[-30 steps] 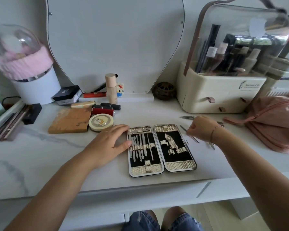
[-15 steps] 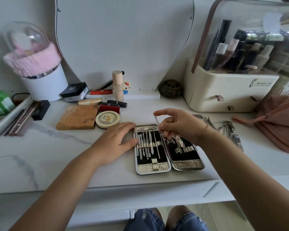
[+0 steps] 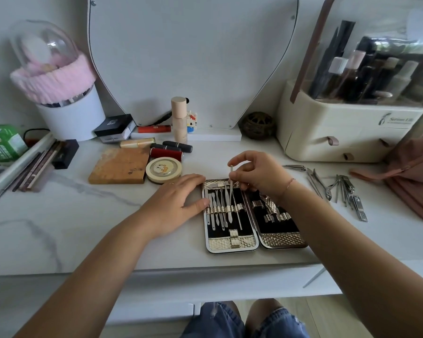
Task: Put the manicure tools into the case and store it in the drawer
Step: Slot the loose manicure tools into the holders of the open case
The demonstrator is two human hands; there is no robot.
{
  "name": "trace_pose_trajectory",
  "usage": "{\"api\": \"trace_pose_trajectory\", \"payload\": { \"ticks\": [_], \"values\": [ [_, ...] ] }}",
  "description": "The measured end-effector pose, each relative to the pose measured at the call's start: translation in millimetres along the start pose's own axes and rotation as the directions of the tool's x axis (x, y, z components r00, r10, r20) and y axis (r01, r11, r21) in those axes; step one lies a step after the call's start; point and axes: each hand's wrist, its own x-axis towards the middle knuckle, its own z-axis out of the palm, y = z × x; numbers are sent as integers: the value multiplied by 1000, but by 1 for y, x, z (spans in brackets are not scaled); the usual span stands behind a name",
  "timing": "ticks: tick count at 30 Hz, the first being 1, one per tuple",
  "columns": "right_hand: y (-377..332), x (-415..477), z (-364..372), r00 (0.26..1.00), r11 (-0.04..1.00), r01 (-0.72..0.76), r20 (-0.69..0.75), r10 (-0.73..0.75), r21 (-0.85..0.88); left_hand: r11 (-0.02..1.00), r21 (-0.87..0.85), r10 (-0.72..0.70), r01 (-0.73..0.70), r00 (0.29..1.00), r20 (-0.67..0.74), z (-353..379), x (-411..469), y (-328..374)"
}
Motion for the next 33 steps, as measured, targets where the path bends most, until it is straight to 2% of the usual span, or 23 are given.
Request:
{"api": "trace_pose_trajectory", "payload": {
  "ticks": [7,16,20,23,28,33],
  "values": [
    [3,1,0,998,999,-3,67,7,-52,1000,4,3,-3,1000,-2,-1,-1,2],
    [4,1,-2,998,997,-8,67,13,-73,1000,-3,2,-2,1000,0,-1,0,1],
    [1,0,-1,998,969,41,56,-28,-245,1000,-4,6,-6,1000,-1,0,0,0],
    [-2,-4,2,994,885,111,49,-99,-452,1000,-2,9,-9,1000,-1,0,0,0],
    [4,-19,-1,988,832,151,49,-148,-534,1000,-3,8,-8,1000,-2,1,0,-2],
    [3,-27,-3,983,775,185,124,-138,-604,1000,4,5,-5,1000,1,1,1,-2]
  ]
}}
